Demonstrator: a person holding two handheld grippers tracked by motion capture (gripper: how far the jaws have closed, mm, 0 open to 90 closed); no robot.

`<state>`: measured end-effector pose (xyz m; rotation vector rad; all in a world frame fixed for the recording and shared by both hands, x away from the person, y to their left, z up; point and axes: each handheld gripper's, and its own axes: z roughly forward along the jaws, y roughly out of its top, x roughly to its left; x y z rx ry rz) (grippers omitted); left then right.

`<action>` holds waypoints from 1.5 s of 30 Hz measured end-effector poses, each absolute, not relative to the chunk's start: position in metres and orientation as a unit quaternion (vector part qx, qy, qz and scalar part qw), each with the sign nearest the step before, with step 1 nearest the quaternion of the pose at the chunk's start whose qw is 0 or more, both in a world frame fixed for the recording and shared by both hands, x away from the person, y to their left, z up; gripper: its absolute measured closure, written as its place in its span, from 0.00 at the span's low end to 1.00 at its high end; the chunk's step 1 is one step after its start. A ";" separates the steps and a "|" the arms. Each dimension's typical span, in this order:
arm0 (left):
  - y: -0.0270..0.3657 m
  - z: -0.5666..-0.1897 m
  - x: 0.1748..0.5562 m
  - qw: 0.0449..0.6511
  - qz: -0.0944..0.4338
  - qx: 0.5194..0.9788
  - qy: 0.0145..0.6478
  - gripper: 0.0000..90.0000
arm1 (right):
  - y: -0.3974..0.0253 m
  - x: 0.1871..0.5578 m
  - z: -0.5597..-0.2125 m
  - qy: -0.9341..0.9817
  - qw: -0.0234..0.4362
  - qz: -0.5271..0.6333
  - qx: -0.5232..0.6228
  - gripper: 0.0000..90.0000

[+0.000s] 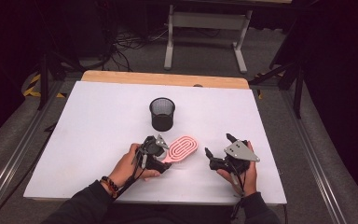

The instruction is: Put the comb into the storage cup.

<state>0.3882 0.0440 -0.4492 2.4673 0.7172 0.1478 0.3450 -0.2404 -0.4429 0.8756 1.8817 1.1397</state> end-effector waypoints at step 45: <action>0.062 -0.443 0.369 0.346 0.186 0.889 0.236 0.77 | -0.240 0.340 -0.435 0.718 0.376 0.478 0.338 0.12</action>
